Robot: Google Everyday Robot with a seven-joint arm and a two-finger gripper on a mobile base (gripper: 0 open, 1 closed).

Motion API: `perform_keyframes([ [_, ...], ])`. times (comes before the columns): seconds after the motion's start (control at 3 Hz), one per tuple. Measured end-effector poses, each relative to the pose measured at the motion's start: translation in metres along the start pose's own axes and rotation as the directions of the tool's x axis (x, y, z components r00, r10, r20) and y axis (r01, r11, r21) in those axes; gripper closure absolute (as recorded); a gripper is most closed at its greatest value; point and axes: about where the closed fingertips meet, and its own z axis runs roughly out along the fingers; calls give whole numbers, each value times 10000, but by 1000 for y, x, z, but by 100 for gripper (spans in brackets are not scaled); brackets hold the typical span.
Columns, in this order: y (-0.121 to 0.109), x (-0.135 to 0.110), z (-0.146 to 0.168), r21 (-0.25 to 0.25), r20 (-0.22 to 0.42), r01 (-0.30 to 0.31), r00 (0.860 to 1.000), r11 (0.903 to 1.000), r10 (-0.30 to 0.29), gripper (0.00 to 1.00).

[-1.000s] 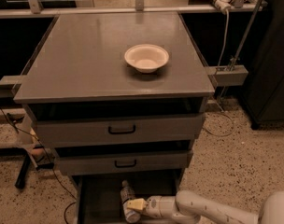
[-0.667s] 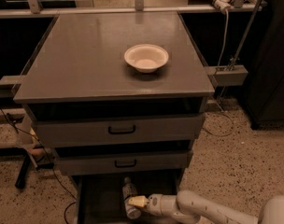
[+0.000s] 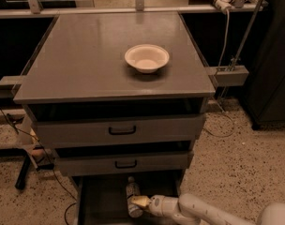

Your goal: Place blue plastic bottle into bottom drawer

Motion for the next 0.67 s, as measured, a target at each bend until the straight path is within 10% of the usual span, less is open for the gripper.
perform_keyframes([
  [0.67, -15, -1, 17, -291, -61, -343, 9994, 9990, 341, 100],
])
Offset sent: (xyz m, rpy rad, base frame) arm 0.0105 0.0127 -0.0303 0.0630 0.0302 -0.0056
